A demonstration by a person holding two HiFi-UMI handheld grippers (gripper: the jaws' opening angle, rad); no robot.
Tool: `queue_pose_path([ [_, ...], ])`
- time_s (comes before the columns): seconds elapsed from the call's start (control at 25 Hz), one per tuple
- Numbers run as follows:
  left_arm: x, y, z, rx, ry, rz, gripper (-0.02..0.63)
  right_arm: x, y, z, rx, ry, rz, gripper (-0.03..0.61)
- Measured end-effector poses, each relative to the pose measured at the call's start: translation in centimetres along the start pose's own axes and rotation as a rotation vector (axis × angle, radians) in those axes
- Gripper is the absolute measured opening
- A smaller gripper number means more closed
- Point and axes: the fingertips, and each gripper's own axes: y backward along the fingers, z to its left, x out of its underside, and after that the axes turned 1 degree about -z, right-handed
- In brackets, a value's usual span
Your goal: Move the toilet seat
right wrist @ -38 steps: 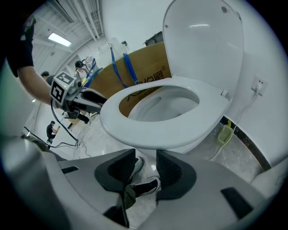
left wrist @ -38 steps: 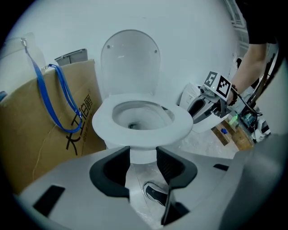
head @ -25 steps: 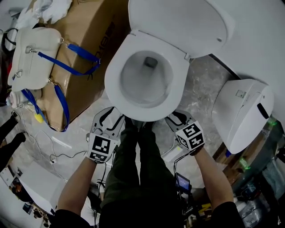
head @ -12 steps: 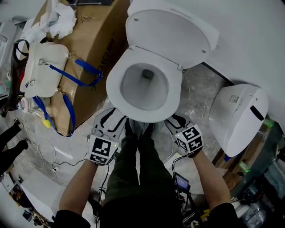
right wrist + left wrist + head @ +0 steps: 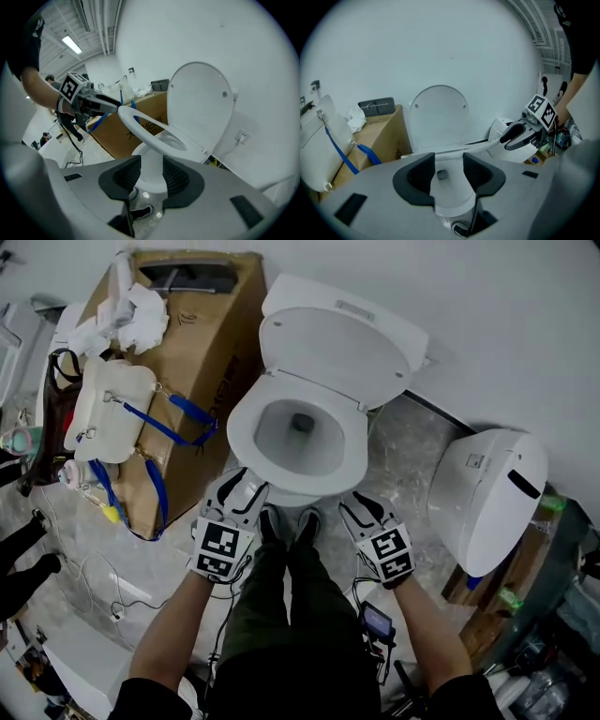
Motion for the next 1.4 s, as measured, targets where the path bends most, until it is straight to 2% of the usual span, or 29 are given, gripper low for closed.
queue_pose_path([
  [0.36,-5.0,-0.3,0.6,-0.018,-0.006,-0.036,0.193,-7.5,3.9,0.9,0.097,0.056,-0.128,0.165],
  [0.6,-7.1,-0.7,1.1,-0.012,0.034,-0.038,0.193,-11.8,4.3,2.3,0.123,0.132,-0.186,0.160],
  [0.72,-8.2,-0.9,1.3,-0.020,0.019,-0.043,0.193,-13.3,3.9,2.5,0.141,0.183,-0.193,0.160],
  [0.88,-10.0,-1.4,1.7,-0.025,0.005,-0.058,0.193,-14.3,3.2,1.5,0.206,0.193,-0.179,0.150],
  [1.0,-10.9,-1.7,1.9,-0.015,0.026,-0.062,0.193,-15.0,2.8,0.2,0.262,0.185,-0.167,0.146],
  [1.16,-11.8,-2.0,2.1,-0.009,0.040,-0.059,0.193,-15.8,2.4,-1.4,0.337,0.224,-0.135,0.122],
  [1.4,-13.1,-2.4,2.4,-0.014,0.032,-0.067,0.193,-16.8,2.6,-2.5,0.363,0.233,-0.117,0.107],
])
